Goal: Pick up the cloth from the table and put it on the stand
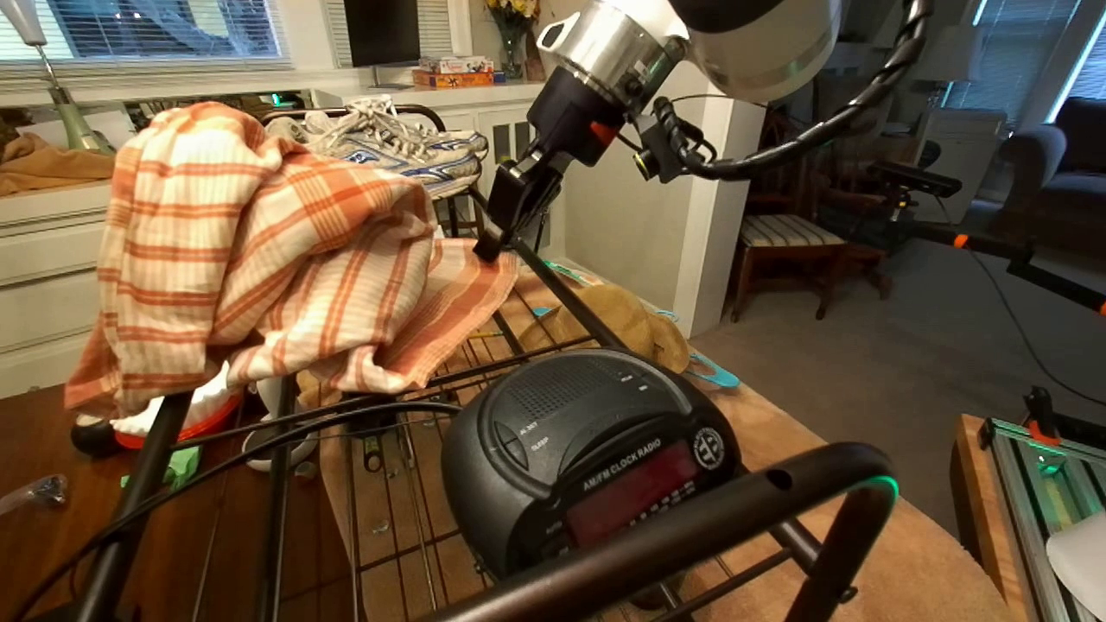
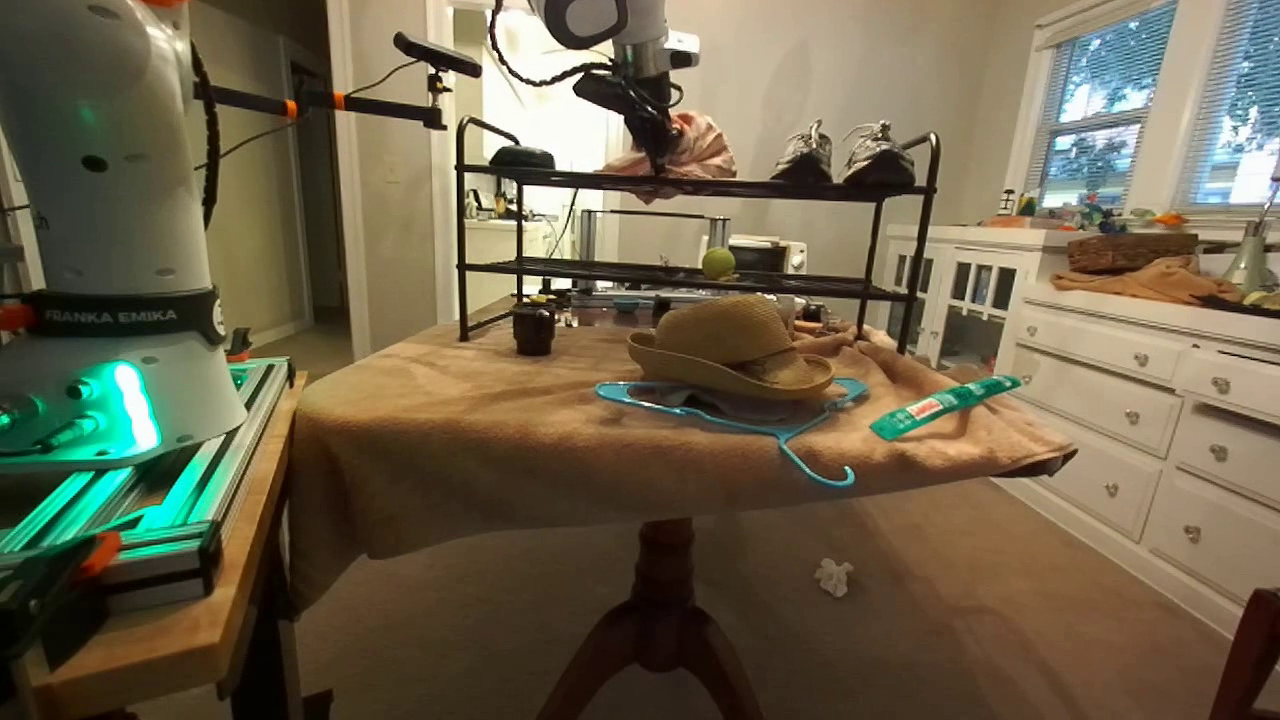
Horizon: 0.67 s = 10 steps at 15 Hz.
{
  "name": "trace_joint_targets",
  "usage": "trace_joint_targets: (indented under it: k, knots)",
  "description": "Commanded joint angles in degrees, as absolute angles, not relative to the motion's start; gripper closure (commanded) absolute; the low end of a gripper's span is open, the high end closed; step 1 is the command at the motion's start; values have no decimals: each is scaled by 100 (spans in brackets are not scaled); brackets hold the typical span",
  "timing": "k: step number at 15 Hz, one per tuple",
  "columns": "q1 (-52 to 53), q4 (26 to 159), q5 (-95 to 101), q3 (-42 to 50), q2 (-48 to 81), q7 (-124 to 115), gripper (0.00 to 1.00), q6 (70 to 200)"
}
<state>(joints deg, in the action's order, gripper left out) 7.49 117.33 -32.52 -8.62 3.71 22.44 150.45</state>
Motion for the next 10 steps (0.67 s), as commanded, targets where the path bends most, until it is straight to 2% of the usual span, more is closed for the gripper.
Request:
trace_joint_targets:
  k: [1, 10]
  knots:
    - [707, 11751, -3302, -879, 175, 1774, 99, 15022]
    - [808, 11202, -3661, -770, -473, 34, 99, 15498]
